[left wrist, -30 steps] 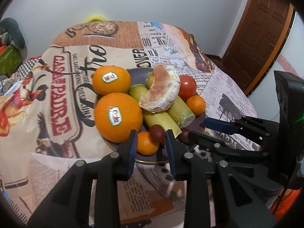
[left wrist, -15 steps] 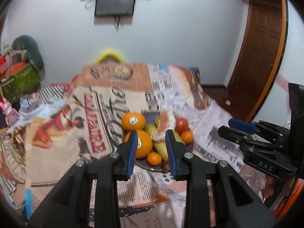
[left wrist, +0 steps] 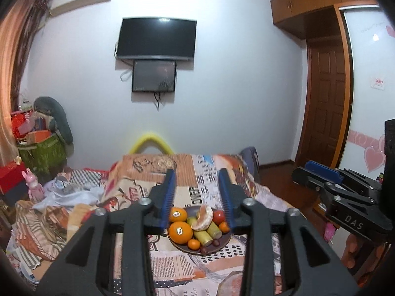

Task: Organize fruits

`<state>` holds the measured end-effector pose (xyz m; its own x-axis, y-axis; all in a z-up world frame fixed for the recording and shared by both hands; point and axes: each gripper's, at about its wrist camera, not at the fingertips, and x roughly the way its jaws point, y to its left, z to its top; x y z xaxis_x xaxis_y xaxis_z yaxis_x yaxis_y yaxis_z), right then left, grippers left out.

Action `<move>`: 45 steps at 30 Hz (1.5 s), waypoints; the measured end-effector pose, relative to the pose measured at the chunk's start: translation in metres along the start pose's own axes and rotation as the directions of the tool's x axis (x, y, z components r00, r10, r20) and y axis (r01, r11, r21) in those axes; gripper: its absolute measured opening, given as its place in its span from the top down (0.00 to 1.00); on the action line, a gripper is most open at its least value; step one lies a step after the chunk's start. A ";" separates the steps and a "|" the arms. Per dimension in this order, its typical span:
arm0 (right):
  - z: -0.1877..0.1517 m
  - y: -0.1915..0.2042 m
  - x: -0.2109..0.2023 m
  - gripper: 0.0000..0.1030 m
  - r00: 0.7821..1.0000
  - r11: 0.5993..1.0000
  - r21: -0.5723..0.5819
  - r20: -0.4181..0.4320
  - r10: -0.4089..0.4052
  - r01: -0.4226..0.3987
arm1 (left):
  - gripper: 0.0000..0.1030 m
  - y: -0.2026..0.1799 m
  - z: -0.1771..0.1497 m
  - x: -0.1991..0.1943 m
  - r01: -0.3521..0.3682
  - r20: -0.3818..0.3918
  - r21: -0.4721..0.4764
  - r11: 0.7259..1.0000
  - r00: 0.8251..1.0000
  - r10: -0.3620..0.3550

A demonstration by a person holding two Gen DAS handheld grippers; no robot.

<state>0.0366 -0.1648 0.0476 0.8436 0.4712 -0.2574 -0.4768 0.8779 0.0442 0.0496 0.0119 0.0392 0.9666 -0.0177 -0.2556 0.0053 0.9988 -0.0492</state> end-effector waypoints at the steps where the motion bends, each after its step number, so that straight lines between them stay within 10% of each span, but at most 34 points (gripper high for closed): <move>1: 0.002 0.003 -0.006 0.65 1.000 1.000 -0.003 0.016 0.001 -0.001 | 0.52 0.000 0.002 -0.008 0.000 0.019 -0.004 1.000 1.000 0.000; 9: -0.001 0.007 -0.024 0.40 0.997 1.000 0.004 0.078 -0.016 0.015 | 0.19 -0.005 0.005 -0.040 -0.010 0.076 0.016 1.000 0.997 0.009; 21: -0.007 0.013 -0.036 0.00 0.989 0.996 -0.004 0.118 -0.089 0.090 | 0.00 0.001 -0.005 -0.049 -0.036 0.079 -0.011 0.999 0.996 0.037; 45: -0.010 0.010 -0.042 0.00 0.989 0.996 0.016 0.119 -0.093 0.092 | 0.00 -0.006 -0.010 -0.050 -0.042 0.081 0.007 0.999 0.996 0.042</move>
<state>-0.0065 -0.1769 0.0493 0.9076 0.3945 -0.1435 -0.3936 0.9186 0.0355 -0.0013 0.0066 0.0430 0.9835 0.0276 -0.1785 -0.0337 0.9989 -0.0313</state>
